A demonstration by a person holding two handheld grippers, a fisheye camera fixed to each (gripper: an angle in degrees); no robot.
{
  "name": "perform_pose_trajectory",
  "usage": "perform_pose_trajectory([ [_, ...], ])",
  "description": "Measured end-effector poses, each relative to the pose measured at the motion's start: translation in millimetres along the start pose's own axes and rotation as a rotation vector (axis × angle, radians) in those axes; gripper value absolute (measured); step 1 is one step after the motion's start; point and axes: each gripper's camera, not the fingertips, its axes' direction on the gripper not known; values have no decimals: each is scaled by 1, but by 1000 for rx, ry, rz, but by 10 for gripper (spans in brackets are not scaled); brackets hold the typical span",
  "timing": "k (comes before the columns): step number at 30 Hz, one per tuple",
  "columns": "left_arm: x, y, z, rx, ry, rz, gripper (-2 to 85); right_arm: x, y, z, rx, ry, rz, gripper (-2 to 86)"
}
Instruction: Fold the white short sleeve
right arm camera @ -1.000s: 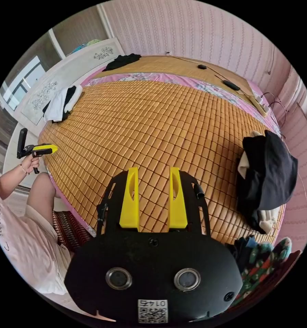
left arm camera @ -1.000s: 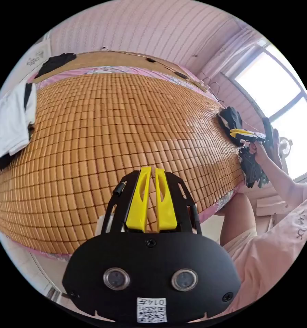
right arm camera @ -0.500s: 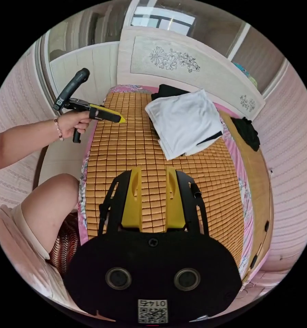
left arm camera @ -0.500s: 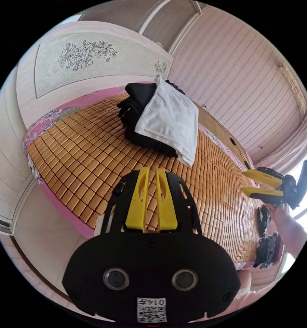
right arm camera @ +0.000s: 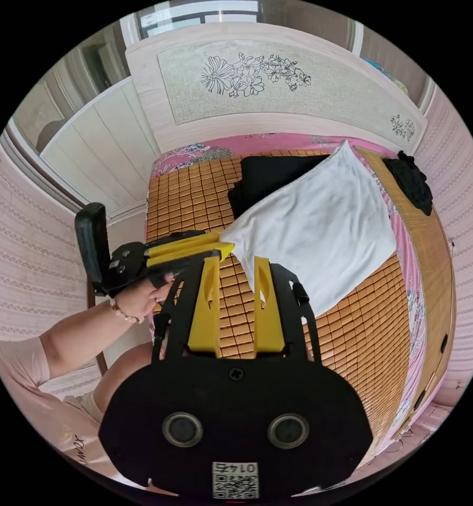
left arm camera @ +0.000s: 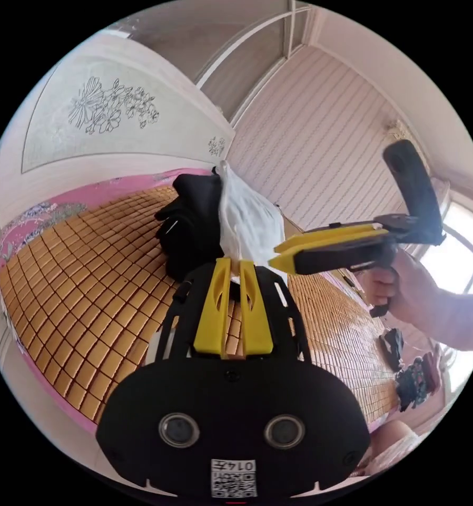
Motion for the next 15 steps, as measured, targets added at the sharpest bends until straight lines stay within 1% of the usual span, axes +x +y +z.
perform_pose_trajectory([
  [1,13,5,-5,17,-37,78,19,5,-2,2,12,-33,23,112],
  [4,33,12,-10,29,13,204,22,21,-2,7,33,-100,99,117],
  [7,49,15,-5,-27,-7,295,32,30,0,12,-6,-141,122,88],
  [8,50,16,-5,-34,2,301,34,31,0,14,-25,-127,125,69],
  [9,49,18,-7,-42,40,300,38,33,2,13,-36,-61,142,32],
  [11,42,22,-13,-50,58,273,47,38,9,5,-7,-30,141,19],
  [15,21,33,-22,-99,-87,246,55,59,24,-13,40,-78,168,9],
])
